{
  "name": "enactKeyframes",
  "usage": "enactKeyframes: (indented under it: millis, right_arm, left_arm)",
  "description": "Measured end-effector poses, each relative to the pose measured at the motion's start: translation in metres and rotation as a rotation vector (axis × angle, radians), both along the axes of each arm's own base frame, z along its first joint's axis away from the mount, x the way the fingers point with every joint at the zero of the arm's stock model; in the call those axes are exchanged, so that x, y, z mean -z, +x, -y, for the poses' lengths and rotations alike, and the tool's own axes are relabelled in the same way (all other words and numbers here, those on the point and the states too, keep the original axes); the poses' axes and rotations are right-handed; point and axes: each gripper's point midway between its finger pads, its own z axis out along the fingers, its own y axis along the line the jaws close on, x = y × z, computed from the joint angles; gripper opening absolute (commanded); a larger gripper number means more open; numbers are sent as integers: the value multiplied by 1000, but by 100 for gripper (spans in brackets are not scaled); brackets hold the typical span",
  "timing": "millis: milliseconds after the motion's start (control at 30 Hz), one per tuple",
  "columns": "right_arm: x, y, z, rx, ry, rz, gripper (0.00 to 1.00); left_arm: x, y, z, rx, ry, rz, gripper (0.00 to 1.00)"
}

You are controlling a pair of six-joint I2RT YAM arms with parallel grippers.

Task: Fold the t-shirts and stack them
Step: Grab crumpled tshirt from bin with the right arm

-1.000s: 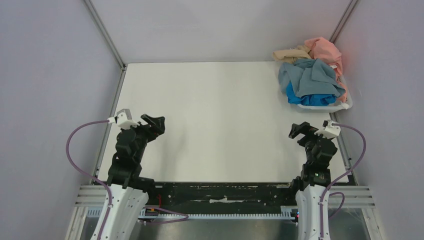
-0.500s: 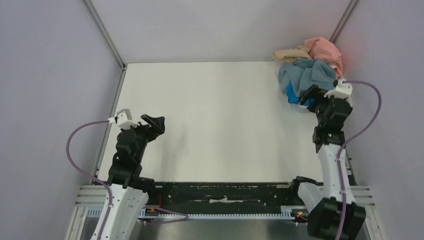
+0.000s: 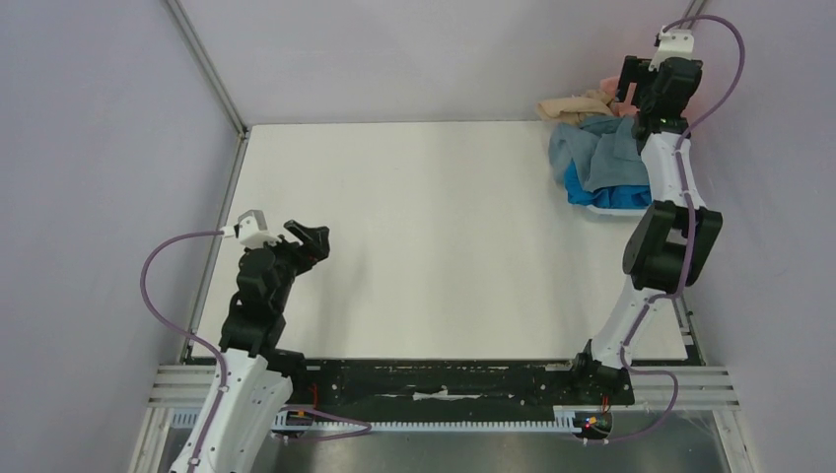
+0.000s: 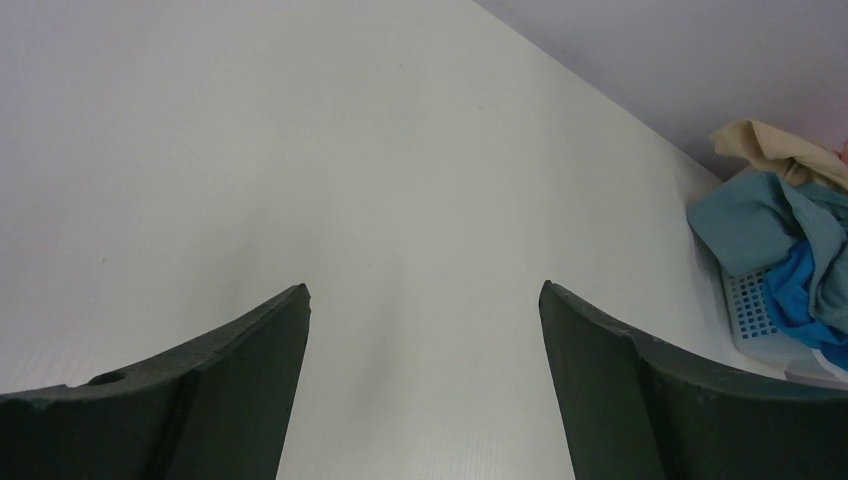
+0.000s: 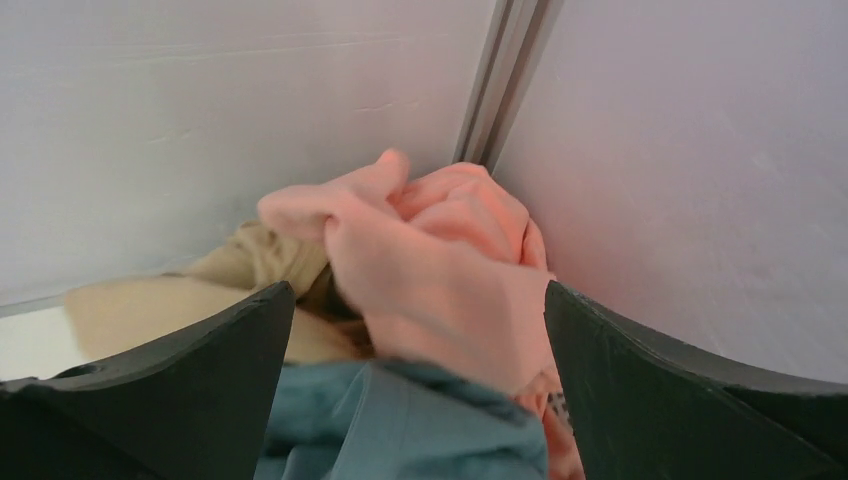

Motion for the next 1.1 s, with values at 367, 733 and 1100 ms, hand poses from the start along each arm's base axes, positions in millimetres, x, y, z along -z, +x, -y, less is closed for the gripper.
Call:
enactKeyframes:
  millis: [367,733,1100]
  right_arm:
    - [104,80,34,45,-46,-87,11]
    - [50,81,59,199,-79,91,0]
    - [-64,48,72,323,-178,334,0]
  left_arm:
    - [24,23,9,30,8,-81,88]
    - [36,27,11,39,17,-120,88]
    - [31,26,13,53,12,-105,87]
